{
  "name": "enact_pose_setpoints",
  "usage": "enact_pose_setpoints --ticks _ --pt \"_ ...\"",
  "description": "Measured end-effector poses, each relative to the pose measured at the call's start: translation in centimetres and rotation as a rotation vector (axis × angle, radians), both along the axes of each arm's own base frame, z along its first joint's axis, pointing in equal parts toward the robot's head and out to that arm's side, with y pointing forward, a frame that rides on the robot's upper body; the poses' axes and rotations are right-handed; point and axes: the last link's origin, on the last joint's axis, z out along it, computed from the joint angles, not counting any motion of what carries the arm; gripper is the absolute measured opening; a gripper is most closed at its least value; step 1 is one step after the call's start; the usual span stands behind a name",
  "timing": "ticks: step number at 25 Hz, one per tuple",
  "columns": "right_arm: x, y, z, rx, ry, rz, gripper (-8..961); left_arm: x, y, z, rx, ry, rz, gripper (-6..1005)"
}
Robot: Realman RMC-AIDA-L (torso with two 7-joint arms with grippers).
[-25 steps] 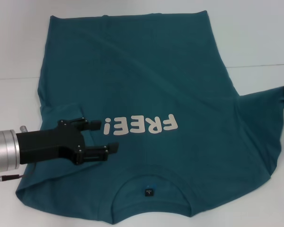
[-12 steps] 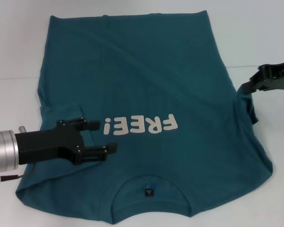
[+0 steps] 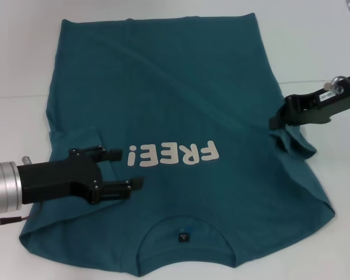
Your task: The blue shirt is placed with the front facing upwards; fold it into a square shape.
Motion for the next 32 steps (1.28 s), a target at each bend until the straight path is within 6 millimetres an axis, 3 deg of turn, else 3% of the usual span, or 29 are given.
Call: enact_pose_setpoints --ticks 6,12,15,20,32 --pt "-0.4 0.4 -1.7 0.008 0.048 0.015 83 0.0 0.0 0.0 0.000 0.000 -0.001 849" --pt "-0.1 0.4 -1.5 0.019 0.058 0.018 102 0.0 0.0 0.0 0.000 0.001 -0.001 849" --pt "2.3 0.6 0.3 0.069 -0.034 -0.024 344 -0.1 0.0 0.0 0.001 0.001 0.001 849" --pt "4.9 0.8 1.8 0.164 -0.081 -0.082 555 -0.2 -0.2 -0.1 -0.001 -0.001 0.006 850" --pt "7.2 1.0 -0.5 0.216 -0.147 -0.136 668 -0.2 -0.2 -0.1 -0.002 -0.002 0.007 848"
